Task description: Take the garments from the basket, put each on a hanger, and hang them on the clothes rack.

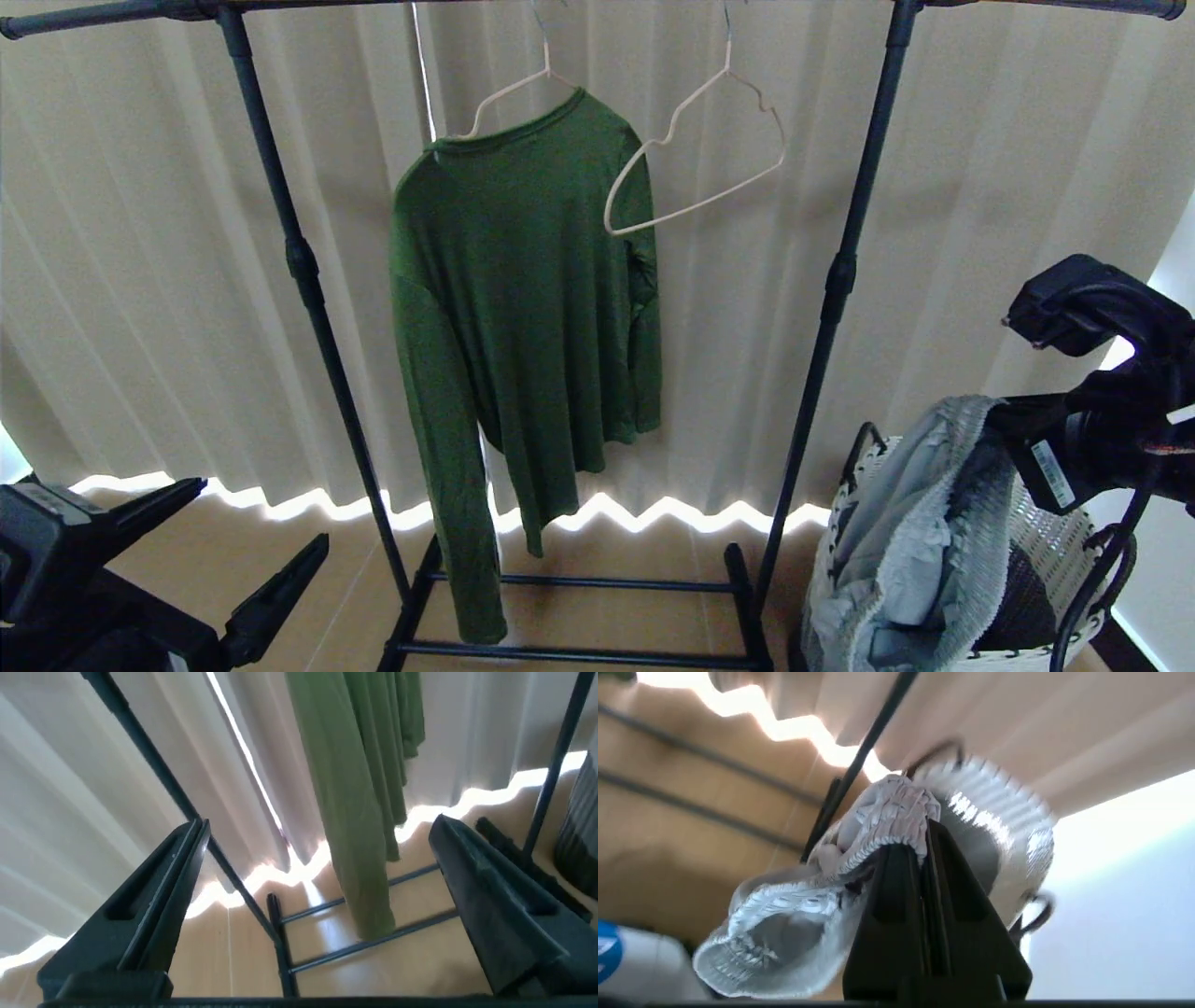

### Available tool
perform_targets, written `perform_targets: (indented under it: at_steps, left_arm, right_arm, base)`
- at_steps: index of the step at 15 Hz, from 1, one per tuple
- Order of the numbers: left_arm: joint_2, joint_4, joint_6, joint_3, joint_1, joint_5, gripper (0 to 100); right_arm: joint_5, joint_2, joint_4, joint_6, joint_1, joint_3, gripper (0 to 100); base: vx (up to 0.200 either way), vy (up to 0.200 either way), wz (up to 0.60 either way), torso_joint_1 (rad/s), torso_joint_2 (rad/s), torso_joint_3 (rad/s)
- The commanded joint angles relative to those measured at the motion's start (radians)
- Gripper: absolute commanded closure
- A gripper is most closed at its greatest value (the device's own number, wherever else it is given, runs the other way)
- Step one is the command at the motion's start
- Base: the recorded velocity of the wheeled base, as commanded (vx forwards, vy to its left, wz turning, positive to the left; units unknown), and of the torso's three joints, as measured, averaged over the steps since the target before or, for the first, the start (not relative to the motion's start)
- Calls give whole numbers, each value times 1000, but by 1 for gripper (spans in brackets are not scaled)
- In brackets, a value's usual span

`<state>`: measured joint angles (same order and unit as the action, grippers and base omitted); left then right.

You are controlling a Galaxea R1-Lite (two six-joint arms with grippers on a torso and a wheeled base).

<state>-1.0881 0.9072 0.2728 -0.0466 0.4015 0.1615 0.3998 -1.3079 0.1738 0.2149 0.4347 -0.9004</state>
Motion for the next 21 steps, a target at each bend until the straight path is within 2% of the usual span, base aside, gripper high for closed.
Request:
perform_targets:
  at_steps: [1,2,3,5,7,8,10,11,12,14,16,18,21]
  left_arm:
    - [-65,1,-3,-41,73,0,0]
    - [-84,1,-6,-53,106,0,0]
    - [-128,2,-15,-96,177,0,0]
    - [-177,2,-90,-167,260,-2,0]
    - [-227,4,-141,-199,338,-5,0]
    - [-248,7,-147,-202,369,-25,0]
    - [-291,7,-158,-220,435,-131,0]
    - [-294,7,-161,-223,438,-135,0]
    - [-335,7,-210,-257,476,-178,0]
    - [-395,7,-260,-297,505,-180,0]
    - [-475,9,-353,-365,551,-180,0]
    - [-539,9,-400,-430,585,-175,0]
    - [-650,10,-403,-489,559,-168,0]
  right_arm:
    - [-4,-5,-5,40,39,-69,100]
    - [-9,-8,-5,40,61,-89,100]
    - [-47,-14,-8,40,96,-126,100]
    - [-134,-16,-10,38,128,-144,100]
    - [-160,-21,-27,40,171,-163,100]
    - [-167,-40,-62,40,182,-172,100]
    - [-170,-100,-183,38,225,-183,100]
    - [-170,-103,-191,38,230,-183,100]
    - [-171,-125,-257,35,277,-183,100]
    - [-173,-126,-287,20,328,-184,100]
    - [-211,-126,-300,-17,365,-195,100]
    - [-249,-120,-310,-38,381,-207,100]
    - [-277,-108,-349,-55,403,-206,100]
  base:
    - [0,0,0,0,0,0]
    - [0,0,0,0,0,0]
    - [0,0,0,0,0,0]
    - [0,0,0,0,0,0]
    - [0,0,0,0,0,0]
    - [0,0,0,0,0,0]
    - [0,0,0,0,0,0]
    - [0,0,0,0,0,0]
    - [0,0,0,0,0,0]
    - [0,0,0,0,0,0]
    - [0,0,0,0,0,0]
    - [0,0,0,0,0,0]
    - [0,0,0,0,0,0]
